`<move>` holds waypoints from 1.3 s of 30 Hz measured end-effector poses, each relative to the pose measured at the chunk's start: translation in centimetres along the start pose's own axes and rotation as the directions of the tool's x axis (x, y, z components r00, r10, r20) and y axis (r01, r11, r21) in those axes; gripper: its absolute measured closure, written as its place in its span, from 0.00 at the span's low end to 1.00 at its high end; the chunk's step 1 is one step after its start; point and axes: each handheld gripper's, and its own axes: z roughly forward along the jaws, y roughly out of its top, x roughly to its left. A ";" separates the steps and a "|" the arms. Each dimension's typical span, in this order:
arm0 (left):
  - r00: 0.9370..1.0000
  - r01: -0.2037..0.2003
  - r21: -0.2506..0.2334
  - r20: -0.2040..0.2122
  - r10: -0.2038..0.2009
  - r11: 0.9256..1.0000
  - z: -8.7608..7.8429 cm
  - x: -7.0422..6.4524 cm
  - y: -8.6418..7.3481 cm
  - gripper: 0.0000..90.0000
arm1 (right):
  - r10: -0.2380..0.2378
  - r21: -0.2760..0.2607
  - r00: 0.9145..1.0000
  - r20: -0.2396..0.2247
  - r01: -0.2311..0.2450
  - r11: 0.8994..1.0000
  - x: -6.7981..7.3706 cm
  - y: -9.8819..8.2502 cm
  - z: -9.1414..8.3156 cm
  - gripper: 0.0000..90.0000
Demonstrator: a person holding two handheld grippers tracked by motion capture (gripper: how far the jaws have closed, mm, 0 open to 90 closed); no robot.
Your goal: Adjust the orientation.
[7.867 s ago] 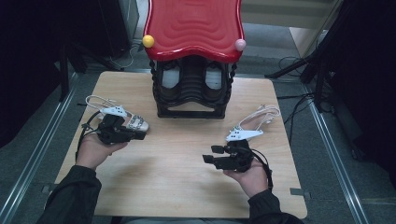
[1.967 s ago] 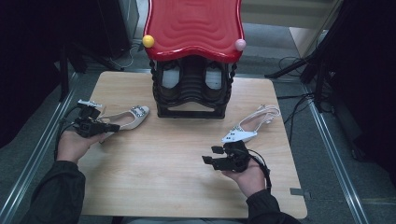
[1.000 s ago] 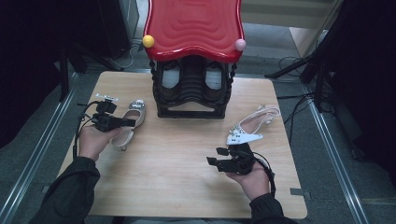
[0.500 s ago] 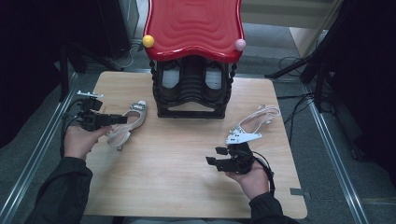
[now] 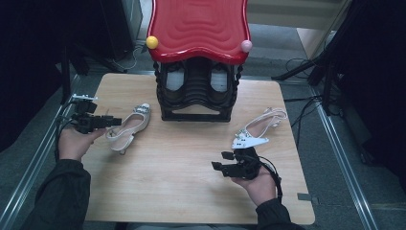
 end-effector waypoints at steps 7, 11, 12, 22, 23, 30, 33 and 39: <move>0.999 0.018 0.037 -0.031 -0.017 0.999 2.1 0.8 -0.1 0.59 | 0.014 -0.001 1.000 0.016 -0.014 1.000 -0.1 -0.5 -0.5 0.48; 0.999 0.032 0.040 -0.036 -0.031 0.999 2.8 1.3 -0.2 0.63 | 0.022 -0.003 0.999 0.023 -0.022 1.000 -0.2 -0.7 -0.7 0.48; 0.999 0.040 0.038 -0.027 -0.039 0.998 2.9 1.4 -0.2 0.64 | 0.025 -0.003 0.999 0.025 -0.025 1.000 -0.2 -0.7 -0.7 0.48; 0.999 0.038 0.049 -0.041 -0.036 0.998 4.5 1.1 -0.4 0.71 | 0.030 -0.008 0.999 0.031 -0.030 1.000 -0.3 -0.9 -0.9 0.48; 0.998 0.038 0.053 -0.046 -0.035 0.998 4.7 1.1 -0.5 0.73 | 0.029 -0.007 0.999 0.031 -0.029 1.000 -0.3 -0.9 -0.9 0.48; 0.996 0.056 0.071 -0.079 -0.050 0.996 5.0 1.3 -0.5 0.89 | 0.029 -0.006 0.999 0.031 -0.029 1.000 -0.3 -0.9 -0.9 0.48; 0.994 0.082 0.075 -0.079 -0.076 0.994 4.9 1.4 -0.3 0.92 | 0.030 -0.006 0.999 0.032 -0.030 1.000 -0.3 -0.9 -0.8 0.48; 0.992 0.112 0.076 -0.058 -0.108 0.991 4.7 1.6 -0.1 0.95 | 0.029 -0.008 0.999 0.033 -0.029 1.000 -0.3 -0.9 -0.9 0.48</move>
